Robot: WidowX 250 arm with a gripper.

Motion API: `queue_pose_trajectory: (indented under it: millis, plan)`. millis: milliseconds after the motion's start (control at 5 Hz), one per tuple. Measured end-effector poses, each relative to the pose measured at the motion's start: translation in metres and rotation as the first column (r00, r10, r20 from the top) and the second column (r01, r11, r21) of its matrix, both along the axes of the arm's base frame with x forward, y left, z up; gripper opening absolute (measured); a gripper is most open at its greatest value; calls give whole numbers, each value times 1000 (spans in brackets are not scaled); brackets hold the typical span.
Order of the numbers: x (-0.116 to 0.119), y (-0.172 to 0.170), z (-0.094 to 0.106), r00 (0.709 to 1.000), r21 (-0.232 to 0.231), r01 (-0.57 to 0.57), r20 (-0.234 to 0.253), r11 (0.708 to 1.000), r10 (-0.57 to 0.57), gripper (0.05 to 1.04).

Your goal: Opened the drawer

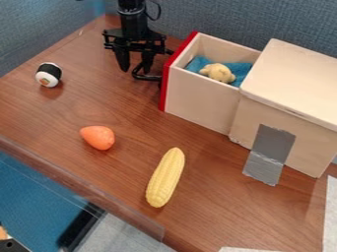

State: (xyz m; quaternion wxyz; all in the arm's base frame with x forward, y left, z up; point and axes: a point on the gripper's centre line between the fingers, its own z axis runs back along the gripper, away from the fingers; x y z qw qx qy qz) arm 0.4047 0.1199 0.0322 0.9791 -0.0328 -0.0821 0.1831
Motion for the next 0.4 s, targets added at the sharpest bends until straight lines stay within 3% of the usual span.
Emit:
queue_pose_trajectory:
  millis: [200,400]
  plan:
    - [5,-2,34,998,38,28,52,999,-30,997]
    - [3,-4,78,992,86,27,117,996,-37,1003]
